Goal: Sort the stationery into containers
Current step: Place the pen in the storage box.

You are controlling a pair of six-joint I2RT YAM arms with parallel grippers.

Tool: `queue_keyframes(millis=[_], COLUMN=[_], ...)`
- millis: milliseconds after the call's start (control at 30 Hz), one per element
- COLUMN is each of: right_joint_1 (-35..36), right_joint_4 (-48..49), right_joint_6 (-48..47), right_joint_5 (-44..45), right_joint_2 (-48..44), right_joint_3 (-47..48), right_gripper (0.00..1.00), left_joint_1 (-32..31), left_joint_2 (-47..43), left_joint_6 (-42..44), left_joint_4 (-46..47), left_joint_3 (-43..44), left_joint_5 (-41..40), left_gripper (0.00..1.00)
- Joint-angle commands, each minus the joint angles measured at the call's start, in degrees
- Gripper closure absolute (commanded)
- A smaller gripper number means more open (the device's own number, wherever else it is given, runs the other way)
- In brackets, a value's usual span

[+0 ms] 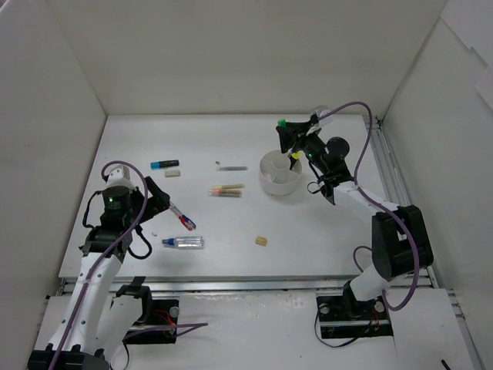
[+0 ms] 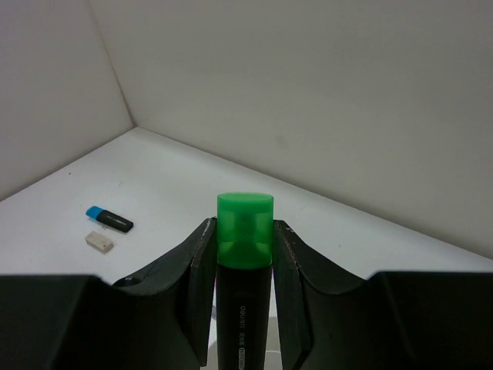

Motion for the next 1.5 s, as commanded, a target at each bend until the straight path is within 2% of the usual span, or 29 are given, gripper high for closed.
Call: queue_keyframes(millis=[0, 100, 200, 433, 600, 1067, 1233, 1367, 1467], right_joint_1=[-1.62, -4.17, -6.90, -9.98, -10.51, -10.60, -10.60, -10.60, -10.60], right_joint_4=[19.15, 24.34, 36.87, 37.97, 37.88, 37.97, 37.80, 37.80, 37.80], right_joint_6=[-2.66, -0.48, 3.21, 2.69, 3.31, 2.52, 1.73, 1.64, 1.81], right_joint_5=[-5.93, -7.52, -11.29, -12.97, -14.64, -11.48, -9.11, -9.02, -8.84], right_joint_2=[0.94, 3.92, 9.97, 15.27, 15.27, 15.80, 13.96, 11.59, 9.83], right_joint_3=[-0.72, -1.42, -2.73, -0.02, 0.51, -2.82, -6.34, -8.45, -9.68], right_gripper=[1.00, 0.99, 0.98, 0.96, 0.96, 0.89, 0.83, 0.68, 0.60], left_joint_1=[0.35, 0.35, 0.35, 0.35, 0.35, 0.35, 0.35, 0.35, 0.35], left_joint_2=[-0.72, -0.81, -0.28, 1.21, 2.17, 3.15, 2.79, 3.14, 3.23], left_joint_6=[3.25, 4.04, 4.84, 6.07, 6.25, 6.16, 5.98, 5.72, 5.45], left_joint_4=[4.92, 5.54, 5.45, 5.63, 6.68, 7.39, 7.47, 7.56, 7.74], left_joint_3=[1.37, 1.19, 2.07, 2.77, 2.77, 3.03, 3.12, 3.47, 3.39], left_joint_5=[2.28, 2.89, 3.42, 3.77, 4.56, 4.74, 4.56, 4.82, 5.00], left_gripper=[0.01, 0.01, 0.01, 0.01, 0.01, 0.01, 0.01, 0.01, 0.01])
